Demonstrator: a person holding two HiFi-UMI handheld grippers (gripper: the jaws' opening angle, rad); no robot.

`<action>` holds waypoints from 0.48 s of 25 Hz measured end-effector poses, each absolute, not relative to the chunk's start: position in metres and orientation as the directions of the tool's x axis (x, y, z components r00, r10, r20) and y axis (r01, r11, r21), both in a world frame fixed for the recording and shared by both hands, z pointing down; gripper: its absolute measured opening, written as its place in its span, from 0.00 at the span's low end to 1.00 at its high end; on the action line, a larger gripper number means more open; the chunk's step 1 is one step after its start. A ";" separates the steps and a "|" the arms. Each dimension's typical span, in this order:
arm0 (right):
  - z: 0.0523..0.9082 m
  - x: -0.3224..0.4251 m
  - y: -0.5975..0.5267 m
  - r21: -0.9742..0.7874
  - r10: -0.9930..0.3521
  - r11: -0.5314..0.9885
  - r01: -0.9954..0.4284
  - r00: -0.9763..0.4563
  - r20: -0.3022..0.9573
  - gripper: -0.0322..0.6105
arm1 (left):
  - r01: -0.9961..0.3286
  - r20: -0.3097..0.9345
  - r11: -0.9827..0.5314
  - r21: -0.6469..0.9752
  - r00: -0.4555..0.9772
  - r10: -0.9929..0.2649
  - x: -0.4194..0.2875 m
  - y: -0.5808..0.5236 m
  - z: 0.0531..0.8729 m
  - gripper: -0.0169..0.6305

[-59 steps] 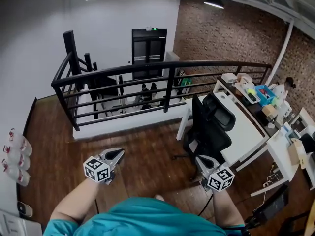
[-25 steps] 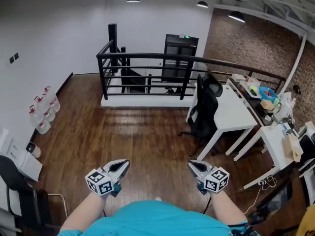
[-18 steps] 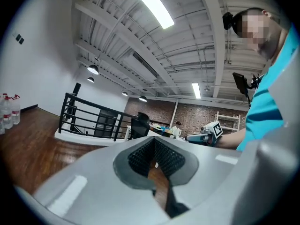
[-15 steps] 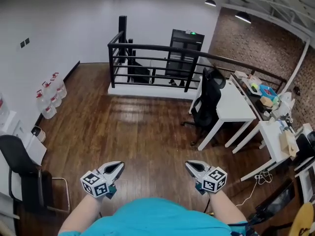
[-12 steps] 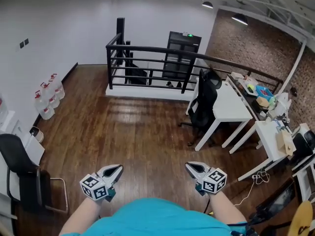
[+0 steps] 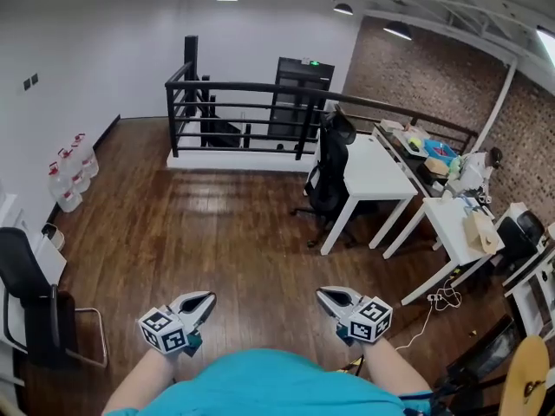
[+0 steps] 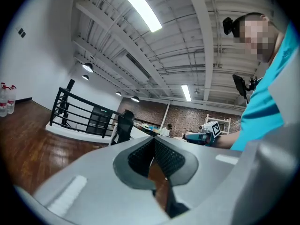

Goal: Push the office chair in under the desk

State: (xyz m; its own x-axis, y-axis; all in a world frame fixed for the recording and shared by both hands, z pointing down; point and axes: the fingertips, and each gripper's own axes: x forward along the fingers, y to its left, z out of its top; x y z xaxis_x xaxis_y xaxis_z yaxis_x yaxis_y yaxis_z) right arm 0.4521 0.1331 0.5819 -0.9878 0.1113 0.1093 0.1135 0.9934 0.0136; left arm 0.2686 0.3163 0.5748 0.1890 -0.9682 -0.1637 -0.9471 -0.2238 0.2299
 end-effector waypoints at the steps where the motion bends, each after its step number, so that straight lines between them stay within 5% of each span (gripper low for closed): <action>1: 0.587 0.471 0.134 0.011 0.113 0.993 0.115 -0.987 0.111 0.05 | -0.947 -0.162 -0.232 0.223 0.199 -0.967 0.289 0.313 0.575 0.07; 12: 0.636 0.629 0.135 -0.042 0.211 0.978 0.207 -0.963 0.169 0.05 | -0.921 -0.191 -0.306 0.242 0.264 -0.945 0.510 0.288 0.568 0.07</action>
State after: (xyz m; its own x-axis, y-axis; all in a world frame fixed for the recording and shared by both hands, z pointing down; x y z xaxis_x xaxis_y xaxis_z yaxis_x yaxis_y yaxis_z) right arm 0.6291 0.1350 0.6360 -0.9628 0.2108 0.1694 0.2067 0.9775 -0.0417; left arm 0.5098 0.2884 0.5678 0.2637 -0.9455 -0.1911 -0.9207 -0.3058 0.2423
